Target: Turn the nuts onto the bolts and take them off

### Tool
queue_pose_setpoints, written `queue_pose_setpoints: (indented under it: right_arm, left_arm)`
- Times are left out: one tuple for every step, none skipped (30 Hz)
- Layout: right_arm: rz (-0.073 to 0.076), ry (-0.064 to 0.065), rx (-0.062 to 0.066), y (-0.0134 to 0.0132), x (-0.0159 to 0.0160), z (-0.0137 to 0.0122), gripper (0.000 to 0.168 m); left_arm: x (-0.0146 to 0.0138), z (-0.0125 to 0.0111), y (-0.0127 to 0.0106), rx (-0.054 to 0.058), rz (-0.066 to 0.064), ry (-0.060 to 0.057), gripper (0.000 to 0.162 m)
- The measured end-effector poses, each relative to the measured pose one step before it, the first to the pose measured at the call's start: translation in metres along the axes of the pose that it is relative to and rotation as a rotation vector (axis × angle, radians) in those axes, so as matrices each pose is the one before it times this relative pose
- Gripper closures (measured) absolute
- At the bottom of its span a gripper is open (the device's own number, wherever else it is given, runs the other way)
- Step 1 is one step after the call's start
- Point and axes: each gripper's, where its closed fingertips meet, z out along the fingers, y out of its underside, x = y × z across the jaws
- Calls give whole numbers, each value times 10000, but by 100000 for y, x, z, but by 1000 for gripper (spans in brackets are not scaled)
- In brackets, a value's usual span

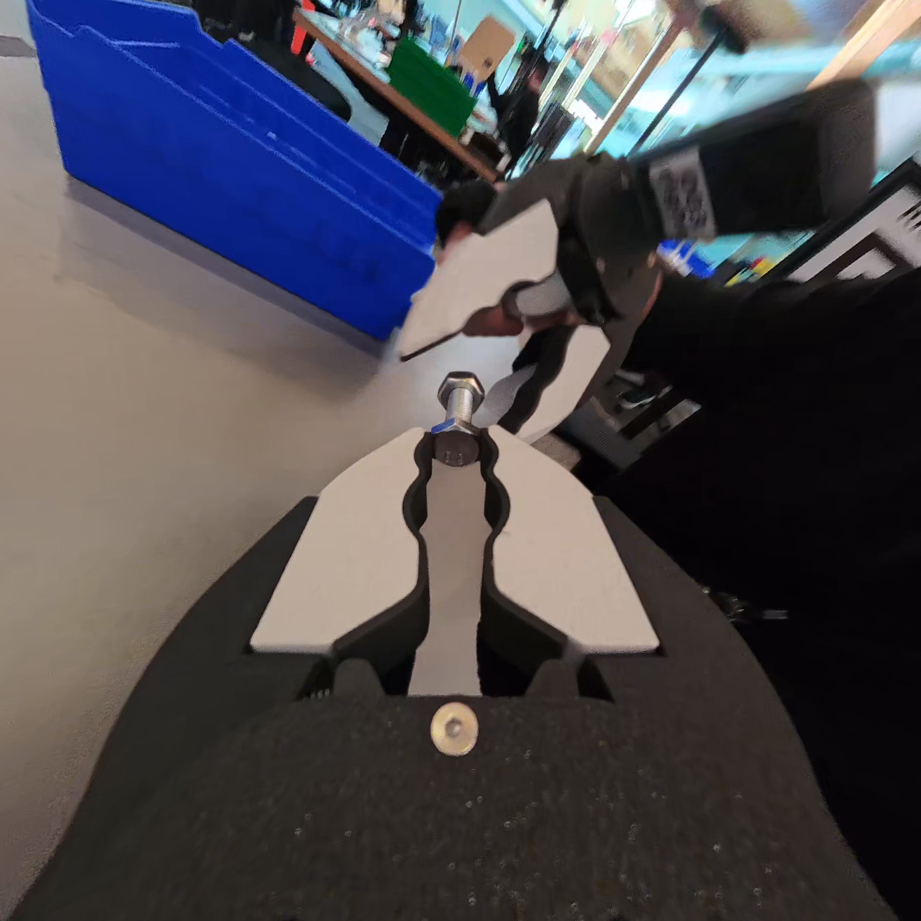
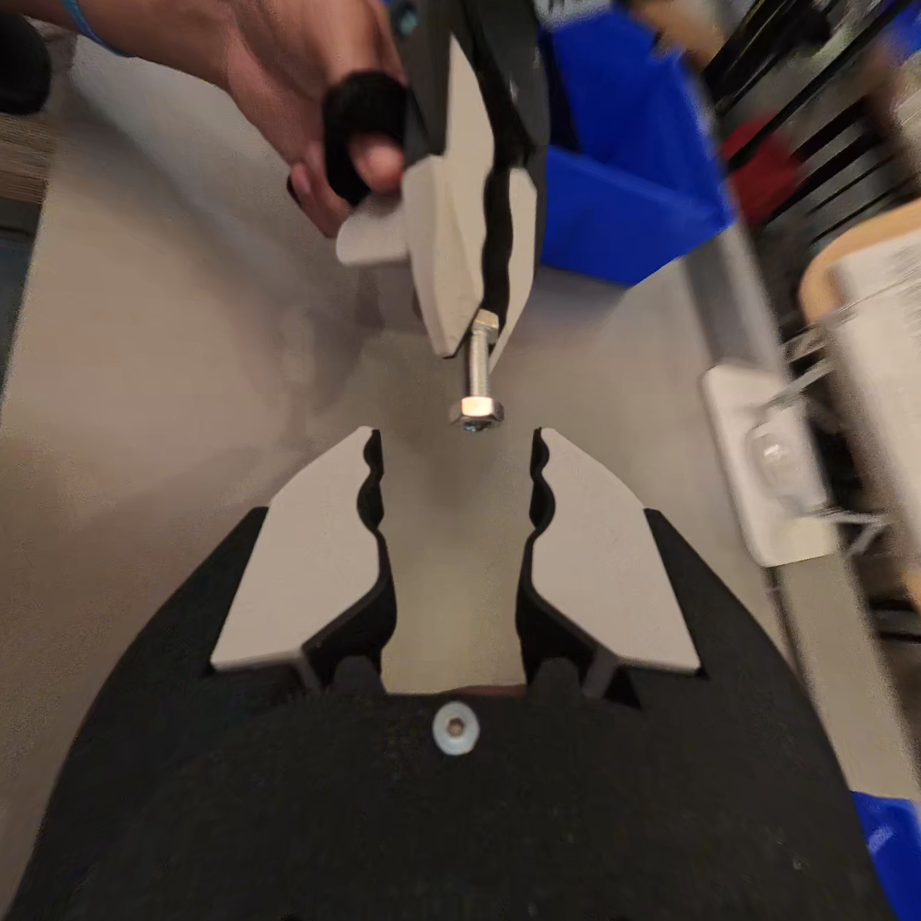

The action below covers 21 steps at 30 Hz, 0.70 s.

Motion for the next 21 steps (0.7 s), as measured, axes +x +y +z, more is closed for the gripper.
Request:
queue_pose_setpoints:
  right_arm:
    - [-465,422,342,-529,-35,-353,114]
    - [-306,266,288,-418,-26,-264,115]
    - [-305,278,265,-375,133,-220,114]
    - [-435,245,206,-268,132,-127,114]
    - [-466,256,133,-186,186,-63,115]
    - [-403,202,166,-280,130,-62,117]
    - [-331,-10,219,-380,-145,-43,123]
    - [-242,1,144,-315,-74,18,132]
    - [-157,91,-19,-21,141,108,148]
    - [-27,-91,41,-72,11,31,150]
    - [264,-231,232,-320,-44,-116,150]
    - [652,-369,165,-172,-46,-40,150]
    - [1050,-548,44,98,-31,61,151]
    - [1464,-740,-5,262,-68,123,151]
    - [1852,-813,135,140,1,122,150]
    - [2267,-862,386,-129,40,87,150]
    - [2542,-1096,685,-443,-188,16,150]
    - [2586,-1256,718,-478,-332,-22,150]
    - [2259,-963,605,-358,-21,-74,151]
    - [1943,-591,482,-177,315,-44,151]
    - [1440,-525,365,-56,161,7,150]
  left_arm:
    - [236,-200,-240,239,-293,375,145]
    - [330,-156,-202,201,-327,415,145]
    - [381,-99,-128,145,-299,438,145]
    - [441,-20,-62,104,-195,432,145]
    - [355,74,-8,67,-167,354,145]
    - [186,132,117,-31,-169,225,145]
    - [206,179,189,-90,-97,218,145]
    - [217,177,117,-26,-36,195,145]
    - [181,154,53,9,-74,174,145]
    - [136,83,86,-36,-107,140,145]
    - [208,24,31,-37,-27,161,145]
    - [160,11,-34,-20,103,-15,145]
    - [-98,-22,8,-83,315,-308,145]
    - [-312,-32,82,-171,454,-511,145]
    - [-345,-47,21,-156,512,-549,145]
    - [-282,-116,-219,-5,467,-472,145]
    - [-81,-121,-193,7,362,-266,145]
    - [20,-81,-231,55,282,-171,145]
    - [-212,-22,-217,72,245,-335,145]
    - [-546,29,4,-76,252,-514,145]
    - [-317,10,126,-142,204,-293,145]
